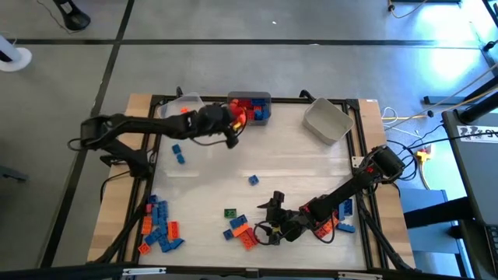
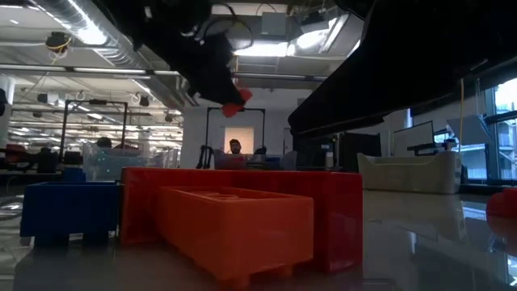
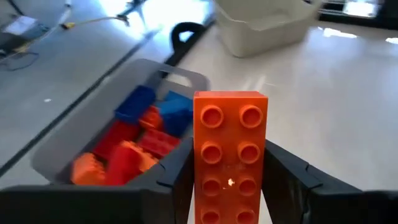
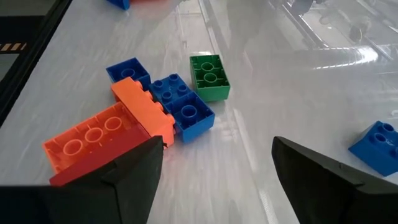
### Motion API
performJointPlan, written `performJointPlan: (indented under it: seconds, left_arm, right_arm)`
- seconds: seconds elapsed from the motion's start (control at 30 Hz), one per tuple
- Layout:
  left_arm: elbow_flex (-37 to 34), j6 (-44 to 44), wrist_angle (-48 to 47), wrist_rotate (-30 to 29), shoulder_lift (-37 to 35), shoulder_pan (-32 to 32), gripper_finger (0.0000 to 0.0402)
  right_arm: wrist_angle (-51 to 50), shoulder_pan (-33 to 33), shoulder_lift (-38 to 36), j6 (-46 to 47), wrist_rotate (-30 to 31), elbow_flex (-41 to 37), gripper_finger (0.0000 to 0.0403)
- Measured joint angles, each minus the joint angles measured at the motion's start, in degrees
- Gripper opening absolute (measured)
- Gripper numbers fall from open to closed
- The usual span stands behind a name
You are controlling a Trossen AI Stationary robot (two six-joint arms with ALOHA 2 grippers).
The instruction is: Sort blocks by size
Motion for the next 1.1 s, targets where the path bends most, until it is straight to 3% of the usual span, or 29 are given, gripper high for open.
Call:
performJointPlan:
  seconds: [0.2, 0.6, 0.9, 1.1]
  left_arm:
    - [1.8, 4.4, 2.4, 0.0, 5.8, 6.6, 0.0140]
    - [12.9, 4.2, 2.1, 0.0, 18.7, 15.7, 0.0141]
    - [13.7, 4.4, 0.0, 2.6, 19.9, 17.7, 0.0144]
    - [13.7, 4.3, -2.0, 4.4, 19.9, 17.1, 0.0194]
  right_arm:
    - [0.0, 0.0, 0.0, -1.3, 0.6, 0.0, 0.0298]
    - [-0.7, 0.0, 0.0, -1.7, 1.2, 0.0, 0.0298]
    - [-0.9, 0.0, 0.0, -1.7, 1.2, 0.0, 0.0298]
    - [-0.7, 0.0, 0.0, -1.7, 1.2, 0.0, 0.0298]
